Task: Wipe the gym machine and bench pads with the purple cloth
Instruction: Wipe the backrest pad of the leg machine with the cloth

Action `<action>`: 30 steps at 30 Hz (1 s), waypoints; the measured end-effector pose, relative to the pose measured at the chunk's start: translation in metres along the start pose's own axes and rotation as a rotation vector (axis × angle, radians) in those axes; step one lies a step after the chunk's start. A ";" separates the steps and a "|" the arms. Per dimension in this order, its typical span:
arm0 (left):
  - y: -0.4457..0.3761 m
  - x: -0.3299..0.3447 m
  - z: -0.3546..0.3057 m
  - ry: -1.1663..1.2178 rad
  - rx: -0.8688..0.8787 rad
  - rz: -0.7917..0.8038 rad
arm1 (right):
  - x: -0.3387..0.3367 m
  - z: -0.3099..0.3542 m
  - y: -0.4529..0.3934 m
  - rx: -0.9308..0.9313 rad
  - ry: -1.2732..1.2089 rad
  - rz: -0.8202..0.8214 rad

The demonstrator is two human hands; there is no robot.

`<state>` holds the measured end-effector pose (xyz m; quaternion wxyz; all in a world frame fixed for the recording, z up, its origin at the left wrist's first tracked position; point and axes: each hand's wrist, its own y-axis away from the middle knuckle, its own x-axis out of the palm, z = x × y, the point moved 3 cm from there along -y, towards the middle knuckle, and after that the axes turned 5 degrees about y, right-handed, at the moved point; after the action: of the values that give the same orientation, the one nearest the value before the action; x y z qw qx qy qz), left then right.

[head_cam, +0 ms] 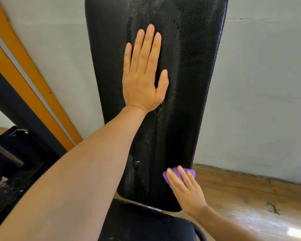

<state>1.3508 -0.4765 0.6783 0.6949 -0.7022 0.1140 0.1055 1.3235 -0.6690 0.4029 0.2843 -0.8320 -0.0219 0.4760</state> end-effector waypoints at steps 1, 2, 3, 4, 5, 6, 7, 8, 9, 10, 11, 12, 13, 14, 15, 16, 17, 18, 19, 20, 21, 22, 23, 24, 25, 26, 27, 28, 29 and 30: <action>0.000 0.000 0.000 -0.001 0.001 0.000 | 0.008 0.004 0.009 -0.022 -0.009 0.062; 0.000 0.000 0.000 -0.002 0.004 0.000 | 0.011 0.006 0.012 -0.025 -0.024 0.103; 0.000 0.001 0.000 0.000 0.006 -0.002 | 0.011 0.006 0.012 -0.019 -0.040 0.125; 0.000 0.001 0.000 0.005 0.006 -0.006 | 0.011 0.005 0.011 -0.018 -0.054 0.140; 0.000 0.001 -0.001 0.010 0.007 -0.009 | 0.008 0.002 0.009 -0.020 -0.061 0.149; 0.000 0.000 -0.001 0.010 0.007 -0.012 | 0.004 -0.002 0.005 -0.018 -0.065 0.146; 0.000 0.000 0.000 0.010 0.005 -0.014 | -0.001 -0.008 0.000 -0.009 -0.065 0.120; 0.001 -0.001 0.000 0.012 0.004 -0.014 | -0.008 -0.014 -0.008 0.015 -0.065 0.071; 0.001 -0.001 -0.001 0.014 0.006 -0.013 | -0.015 -0.021 -0.018 0.053 -0.067 0.008; 0.001 -0.001 -0.001 0.016 0.009 -0.011 | -0.024 -0.026 -0.032 0.106 -0.076 -0.079; 0.001 -0.001 -0.001 0.015 0.011 -0.011 | -0.034 -0.031 -0.047 0.174 -0.088 -0.184; 0.001 -0.001 -0.001 0.015 0.013 -0.012 | -0.044 -0.036 -0.062 0.248 -0.103 -0.271; 0.001 -0.001 -0.001 0.015 0.014 -0.012 | -0.050 -0.039 -0.073 0.319 -0.118 -0.319; 0.001 -0.001 -0.001 0.016 0.016 -0.011 | -0.052 -0.040 -0.078 0.367 -0.133 -0.342; 0.001 0.000 0.000 0.015 0.017 -0.008 | -0.051 -0.038 -0.078 0.383 -0.134 -0.351; 0.001 0.000 0.000 0.012 0.017 -0.008 | -0.045 -0.033 -0.071 0.360 -0.119 -0.345; 0.001 0.000 0.000 0.010 0.015 -0.010 | -0.035 -0.025 -0.059 0.305 -0.093 -0.314; 0.001 0.000 0.000 0.013 0.013 -0.011 | -0.024 -0.017 -0.045 0.231 -0.065 -0.257; 0.001 0.000 -0.001 0.018 0.012 -0.014 | -0.016 -0.012 -0.032 0.164 -0.041 -0.183; 0.002 0.000 -0.001 0.024 0.011 -0.018 | -0.011 -0.011 -0.023 0.124 -0.029 -0.110; 0.002 0.000 -0.002 0.030 0.010 -0.020 | -0.011 -0.013 -0.021 0.115 -0.028 -0.062; 0.002 -0.001 -0.001 0.037 0.008 -0.020 | -0.015 -0.017 -0.024 0.128 -0.028 -0.052; 0.002 0.000 -0.001 0.044 0.004 -0.018 | -0.023 -0.024 -0.034 0.153 -0.034 -0.075; 0.002 -0.001 0.000 0.049 0.000 -0.016 | -0.034 -0.031 -0.047 0.187 -0.045 -0.127; 0.002 -0.001 0.000 0.052 -0.006 -0.014 | -0.046 -0.040 -0.064 0.229 -0.060 -0.200; 0.002 -0.001 0.000 0.055 -0.012 -0.013 | -0.060 -0.050 -0.083 0.272 -0.073 -0.278; 0.002 -0.002 0.000 0.060 -0.018 -0.012 | -0.074 -0.061 -0.102 0.310 -0.079 -0.345; 0.002 -0.002 0.000 0.066 -0.022 -0.014 | -0.090 -0.072 -0.122 0.339 -0.079 -0.399; 0.002 -0.002 0.000 0.073 -0.027 -0.019 | -0.105 -0.084 -0.141 0.361 -0.076 -0.437; 0.002 -0.003 0.000 0.081 -0.035 -0.023 | -0.120 -0.096 -0.159 0.377 -0.065 -0.472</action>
<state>1.3478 -0.4761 0.6771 0.6786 -0.7191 0.1320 0.0710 1.3722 -0.6159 0.6125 0.5358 -0.7208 -0.1349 0.4186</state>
